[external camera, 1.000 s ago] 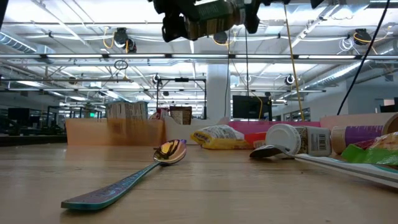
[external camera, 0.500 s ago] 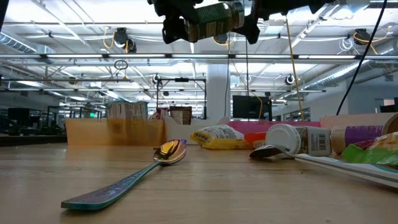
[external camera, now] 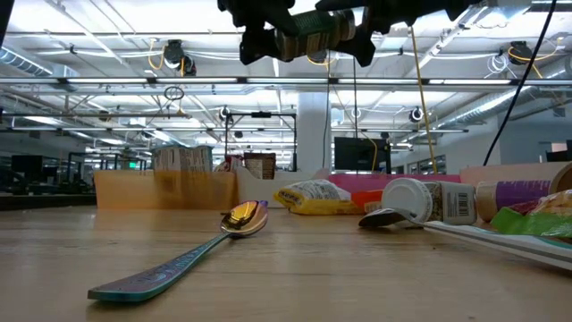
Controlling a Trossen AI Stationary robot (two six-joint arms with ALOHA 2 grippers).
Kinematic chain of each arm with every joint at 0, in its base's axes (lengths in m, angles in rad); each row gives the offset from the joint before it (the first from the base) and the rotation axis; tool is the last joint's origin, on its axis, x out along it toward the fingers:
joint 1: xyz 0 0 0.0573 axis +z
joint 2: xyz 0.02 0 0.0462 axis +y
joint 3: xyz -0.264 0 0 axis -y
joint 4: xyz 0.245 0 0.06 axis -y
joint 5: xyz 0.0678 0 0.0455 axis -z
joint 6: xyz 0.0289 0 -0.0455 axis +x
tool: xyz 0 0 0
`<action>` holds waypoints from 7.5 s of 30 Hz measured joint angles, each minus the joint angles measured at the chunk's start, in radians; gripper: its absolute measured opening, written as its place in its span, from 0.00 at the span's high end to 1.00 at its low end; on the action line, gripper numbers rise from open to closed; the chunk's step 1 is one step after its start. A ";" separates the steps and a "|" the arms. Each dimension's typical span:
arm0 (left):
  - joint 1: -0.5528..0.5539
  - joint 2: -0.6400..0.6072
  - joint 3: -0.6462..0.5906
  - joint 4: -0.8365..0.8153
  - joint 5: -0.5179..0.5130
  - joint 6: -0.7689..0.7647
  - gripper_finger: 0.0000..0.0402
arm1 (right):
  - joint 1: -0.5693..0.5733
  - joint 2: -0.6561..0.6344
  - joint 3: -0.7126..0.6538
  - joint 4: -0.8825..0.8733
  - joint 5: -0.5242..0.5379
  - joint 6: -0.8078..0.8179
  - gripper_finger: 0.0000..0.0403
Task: Pick & Place Food Item
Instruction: Put the green seasoning bottle into the white bin
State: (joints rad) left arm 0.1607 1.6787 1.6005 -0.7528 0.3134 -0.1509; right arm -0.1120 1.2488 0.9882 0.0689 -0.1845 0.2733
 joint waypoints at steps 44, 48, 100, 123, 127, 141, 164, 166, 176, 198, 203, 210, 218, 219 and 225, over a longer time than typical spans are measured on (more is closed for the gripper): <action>0.000 0.001 0.000 -0.031 -0.015 -0.009 0.11 | 0.001 -0.001 -0.002 -0.052 -0.061 0.039 0.53; 0.003 0.001 0.000 -0.030 -0.014 -0.010 0.10 | -0.010 -0.001 -0.002 -0.056 -0.066 0.036 0.53; 0.081 0.096 0.127 0.000 0.096 0.036 0.12 | -0.210 -0.002 0.000 -0.035 -0.345 0.059 0.53; 0.081 0.095 0.127 0.003 0.113 0.041 0.50 | -0.215 -0.018 0.000 -0.036 -0.344 0.052 0.40; 0.086 0.082 0.127 0.008 0.114 0.041 0.50 | -0.233 -0.059 0.000 -0.037 -0.342 0.039 0.41; 0.103 0.055 0.127 0.111 0.120 0.017 0.50 | -0.260 -0.090 -0.005 0.041 -0.339 0.052 0.42; 0.121 0.044 0.127 0.138 0.105 0.011 0.50 | -0.288 -0.092 -0.183 0.446 -0.332 0.263 0.47; 0.121 0.044 0.127 0.139 0.104 0.018 0.50 | -0.288 -0.091 -0.183 0.462 -0.332 0.266 0.46; 0.121 0.043 0.129 0.157 0.104 0.006 0.50 | -0.289 -0.092 -0.183 0.487 -0.333 0.261 0.52; 0.182 0.028 0.155 0.174 0.113 -0.008 0.10 | -0.327 -0.112 -0.180 0.503 -0.343 0.323 0.52; 0.235 -0.001 0.218 0.181 0.168 -0.012 0.09 | -0.354 -0.111 -0.180 0.486 -0.357 0.329 0.52; 0.319 -0.063 0.310 0.169 0.215 -0.020 0.09 | -0.399 -0.093 -0.083 0.318 -0.369 0.230 0.52; 0.398 -0.177 0.332 0.138 0.219 -0.020 0.09 | -0.432 0.019 0.160 0.037 -0.368 0.043 0.52; 0.406 -0.192 0.332 0.127 0.219 -0.020 0.09 | -0.436 0.044 0.195 0.006 -0.368 0.022 0.52; 0.423 -0.258 0.332 0.070 0.219 -0.016 0.09 | -0.444 0.204 0.384 -0.124 -0.367 -0.064 0.52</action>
State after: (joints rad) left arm 0.5841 1.4205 1.9320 -0.6828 0.5327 -0.1666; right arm -0.5558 1.4523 1.3719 -0.0553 -0.5518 0.2095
